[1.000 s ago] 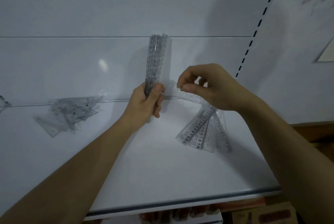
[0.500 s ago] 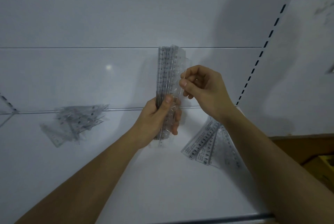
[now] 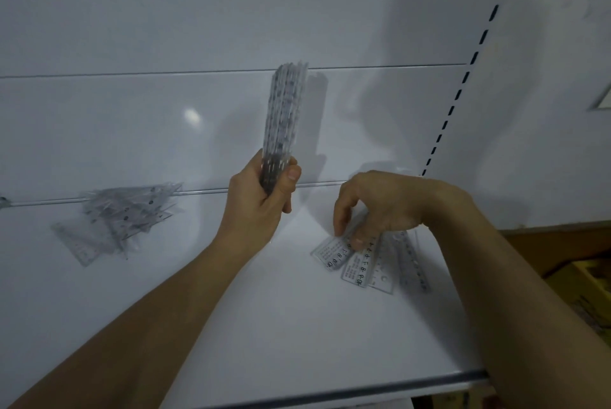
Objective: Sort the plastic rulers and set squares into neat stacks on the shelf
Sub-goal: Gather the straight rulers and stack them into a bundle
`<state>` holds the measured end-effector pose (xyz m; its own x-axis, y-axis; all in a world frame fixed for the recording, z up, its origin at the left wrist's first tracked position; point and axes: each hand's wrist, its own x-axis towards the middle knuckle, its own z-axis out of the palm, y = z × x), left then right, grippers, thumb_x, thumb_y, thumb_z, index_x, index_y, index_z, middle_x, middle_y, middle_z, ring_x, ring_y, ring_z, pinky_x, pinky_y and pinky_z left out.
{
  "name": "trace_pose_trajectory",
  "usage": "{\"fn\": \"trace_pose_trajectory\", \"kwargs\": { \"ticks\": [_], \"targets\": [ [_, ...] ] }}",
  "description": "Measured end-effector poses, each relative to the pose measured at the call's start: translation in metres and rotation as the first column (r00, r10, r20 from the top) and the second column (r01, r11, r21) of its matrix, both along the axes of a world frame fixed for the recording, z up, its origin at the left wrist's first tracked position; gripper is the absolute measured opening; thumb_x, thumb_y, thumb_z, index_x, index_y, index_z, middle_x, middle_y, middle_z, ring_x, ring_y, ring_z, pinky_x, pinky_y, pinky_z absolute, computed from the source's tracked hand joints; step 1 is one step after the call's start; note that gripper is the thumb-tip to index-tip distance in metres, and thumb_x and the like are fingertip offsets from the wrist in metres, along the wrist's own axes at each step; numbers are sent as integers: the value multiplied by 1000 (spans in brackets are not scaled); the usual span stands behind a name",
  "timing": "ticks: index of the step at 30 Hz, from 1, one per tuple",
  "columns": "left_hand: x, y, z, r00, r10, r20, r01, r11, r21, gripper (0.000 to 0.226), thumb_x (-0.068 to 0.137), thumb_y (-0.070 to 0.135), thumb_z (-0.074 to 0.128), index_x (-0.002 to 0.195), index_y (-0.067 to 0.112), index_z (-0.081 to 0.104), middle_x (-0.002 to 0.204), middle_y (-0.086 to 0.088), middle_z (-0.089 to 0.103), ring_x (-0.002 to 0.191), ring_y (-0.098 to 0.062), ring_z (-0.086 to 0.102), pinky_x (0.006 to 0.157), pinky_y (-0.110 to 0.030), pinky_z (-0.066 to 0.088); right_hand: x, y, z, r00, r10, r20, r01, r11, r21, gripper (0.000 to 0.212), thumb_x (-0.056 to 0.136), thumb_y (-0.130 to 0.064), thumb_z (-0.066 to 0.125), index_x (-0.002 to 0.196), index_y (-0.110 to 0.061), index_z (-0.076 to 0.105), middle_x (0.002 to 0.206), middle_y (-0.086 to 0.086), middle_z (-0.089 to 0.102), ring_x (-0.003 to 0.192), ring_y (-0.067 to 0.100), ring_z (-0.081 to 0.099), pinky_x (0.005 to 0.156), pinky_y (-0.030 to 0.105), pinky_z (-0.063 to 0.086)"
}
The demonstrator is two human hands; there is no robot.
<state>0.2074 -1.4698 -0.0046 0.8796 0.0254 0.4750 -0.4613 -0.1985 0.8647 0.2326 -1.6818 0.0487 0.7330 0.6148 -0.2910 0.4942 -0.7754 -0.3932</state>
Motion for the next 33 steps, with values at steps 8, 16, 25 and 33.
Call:
{"fn": "trace_pose_trajectory", "kwargs": {
  "ticks": [8, 16, 25, 33],
  "targets": [
    [3, 3, 3, 999, 23, -35, -25, 998, -54, 47, 92, 54, 52, 97, 8, 58, 67, -8, 59, 53, -20, 57, 57, -31, 50, 0, 13, -4, 999, 18, 34, -26, 968, 250, 13, 77, -24, 86, 86, -31, 80, 88, -15, 73, 92, 4, 62, 91, 34, 51],
    [7, 3, 4, 982, -125, -138, 87, 964, -252, 38, 96, 37, 54, 103, 1, 57, 80, -11, 68, 61, -27, 68, 57, -40, 56, -3, 10, 11, 995, -72, 67, -12, 589, 808, 7, 88, -3, 73, 93, -4, 68, 83, -1, 70, 76, 23, 64, 70, 46, 52],
    [-2, -3, 8, 940, -285, -187, 226, 931, -286, 44, 94, 38, 53, 109, -3, 56, 87, -10, 73, 76, -36, 73, 65, -38, 59, -5, 25, 8, 947, -251, -202, 233, 99, 968, 13, 90, -3, 70, 97, 0, 60, 81, 13, 66, 70, 27, 69, 66, 39, 58],
    [-5, -3, 11, 938, -323, -124, 312, 945, -102, 41, 98, 26, 48, 108, -14, 52, 74, -13, 64, 57, -26, 62, 55, -37, 53, 5, 36, -15, 880, -475, 18, 186, 379, 906, 16, 91, -22, 74, 87, -10, 65, 80, 8, 67, 72, 15, 61, 65, 28, 52]
  ]
}}
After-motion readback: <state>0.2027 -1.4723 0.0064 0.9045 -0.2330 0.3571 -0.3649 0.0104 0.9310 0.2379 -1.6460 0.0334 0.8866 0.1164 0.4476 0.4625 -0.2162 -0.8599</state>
